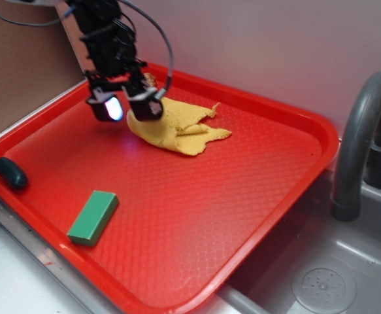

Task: Grab the yellow cloth.

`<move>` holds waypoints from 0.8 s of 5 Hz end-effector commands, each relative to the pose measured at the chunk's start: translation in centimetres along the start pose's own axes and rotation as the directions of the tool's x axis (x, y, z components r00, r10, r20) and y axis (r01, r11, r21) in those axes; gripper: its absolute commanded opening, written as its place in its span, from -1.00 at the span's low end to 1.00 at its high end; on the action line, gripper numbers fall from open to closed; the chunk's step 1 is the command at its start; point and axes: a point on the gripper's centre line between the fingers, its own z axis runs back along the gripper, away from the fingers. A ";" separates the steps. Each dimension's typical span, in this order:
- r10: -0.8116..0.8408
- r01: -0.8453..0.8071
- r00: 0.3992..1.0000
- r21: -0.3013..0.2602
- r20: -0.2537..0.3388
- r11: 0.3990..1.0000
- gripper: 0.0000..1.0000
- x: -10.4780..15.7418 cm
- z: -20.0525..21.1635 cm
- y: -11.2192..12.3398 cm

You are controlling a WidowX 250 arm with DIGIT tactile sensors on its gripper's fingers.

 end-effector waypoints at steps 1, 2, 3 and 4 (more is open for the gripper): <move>-0.082 0.082 0.997 -0.022 0.007 0.996 1.00 1.1 -1.8 -2.4; -0.132 0.132 0.991 0.052 0.010 0.990 -1.00 0.5 -1.8 -2.8; -0.155 0.153 0.988 0.164 0.000 0.974 -1.00 -0.3 -0.9 -2.6; -0.131 0.124 0.991 0.254 0.014 0.959 -1.00 -1.1 2.3 -2.1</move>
